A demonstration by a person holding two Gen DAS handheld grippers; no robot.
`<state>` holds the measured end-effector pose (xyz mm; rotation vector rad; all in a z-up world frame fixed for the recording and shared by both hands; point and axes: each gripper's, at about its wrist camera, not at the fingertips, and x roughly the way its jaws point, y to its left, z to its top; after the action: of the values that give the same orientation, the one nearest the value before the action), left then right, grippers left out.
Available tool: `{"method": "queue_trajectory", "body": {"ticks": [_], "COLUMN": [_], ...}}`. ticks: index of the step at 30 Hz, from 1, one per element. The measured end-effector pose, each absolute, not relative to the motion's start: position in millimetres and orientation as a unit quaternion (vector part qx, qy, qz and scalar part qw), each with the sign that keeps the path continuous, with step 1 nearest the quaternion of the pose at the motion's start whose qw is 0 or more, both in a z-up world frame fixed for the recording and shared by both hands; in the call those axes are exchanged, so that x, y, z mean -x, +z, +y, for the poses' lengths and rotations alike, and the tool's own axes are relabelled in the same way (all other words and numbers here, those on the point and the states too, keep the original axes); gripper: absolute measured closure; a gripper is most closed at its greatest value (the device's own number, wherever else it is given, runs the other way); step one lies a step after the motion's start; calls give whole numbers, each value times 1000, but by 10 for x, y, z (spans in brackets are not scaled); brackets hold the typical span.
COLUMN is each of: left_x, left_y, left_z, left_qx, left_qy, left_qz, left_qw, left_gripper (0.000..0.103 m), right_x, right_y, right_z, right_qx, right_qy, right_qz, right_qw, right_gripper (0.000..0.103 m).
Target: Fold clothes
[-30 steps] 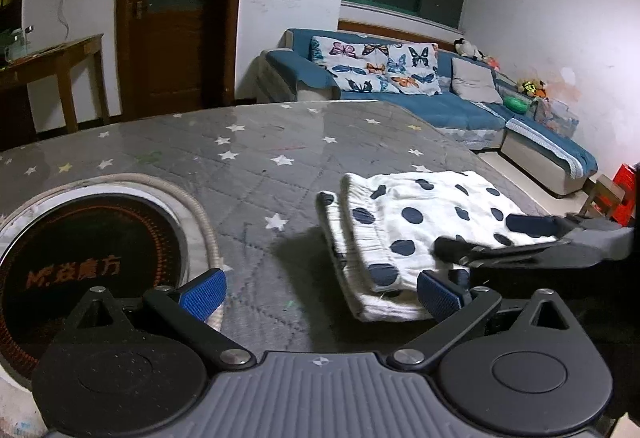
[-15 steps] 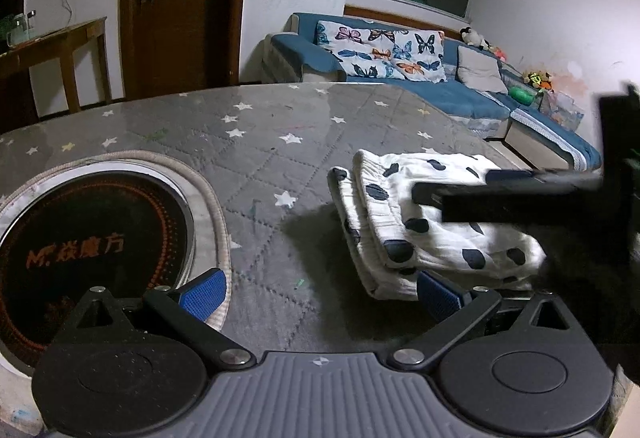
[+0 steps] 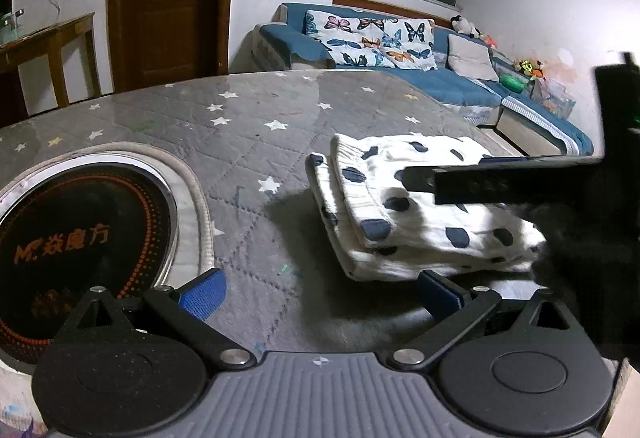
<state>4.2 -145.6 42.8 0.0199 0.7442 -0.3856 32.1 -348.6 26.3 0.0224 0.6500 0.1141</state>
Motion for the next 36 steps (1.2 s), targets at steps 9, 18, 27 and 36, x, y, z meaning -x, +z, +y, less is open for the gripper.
{"method": "queue_trajectory", "body": {"ticks": [9,18,27,36], "left_x": [60,129,205,358], "left_y": [406,374,373,397], "left_z": [-1516,-1520,-1525,-1502], "left_qx": [-33,-44,-44,-46], "left_qy": [-190,-190,-196,-202], "left_qz": [355,355,357,351], "left_qw": [915,914,912,913], "left_gripper": [0,0,0,0], "right_x": [231,504,752,971], "right_y": [254,184,87,58], "right_z": [-3493,-3563,-3541,-3524], "right_qx": [9,-30,-42,-49], "right_qy": [26,6,-8,-16], "right_qz": [301,310,317,316], "right_qw": [953,950,948,947], "right_gripper": [0,0,0,0]}}
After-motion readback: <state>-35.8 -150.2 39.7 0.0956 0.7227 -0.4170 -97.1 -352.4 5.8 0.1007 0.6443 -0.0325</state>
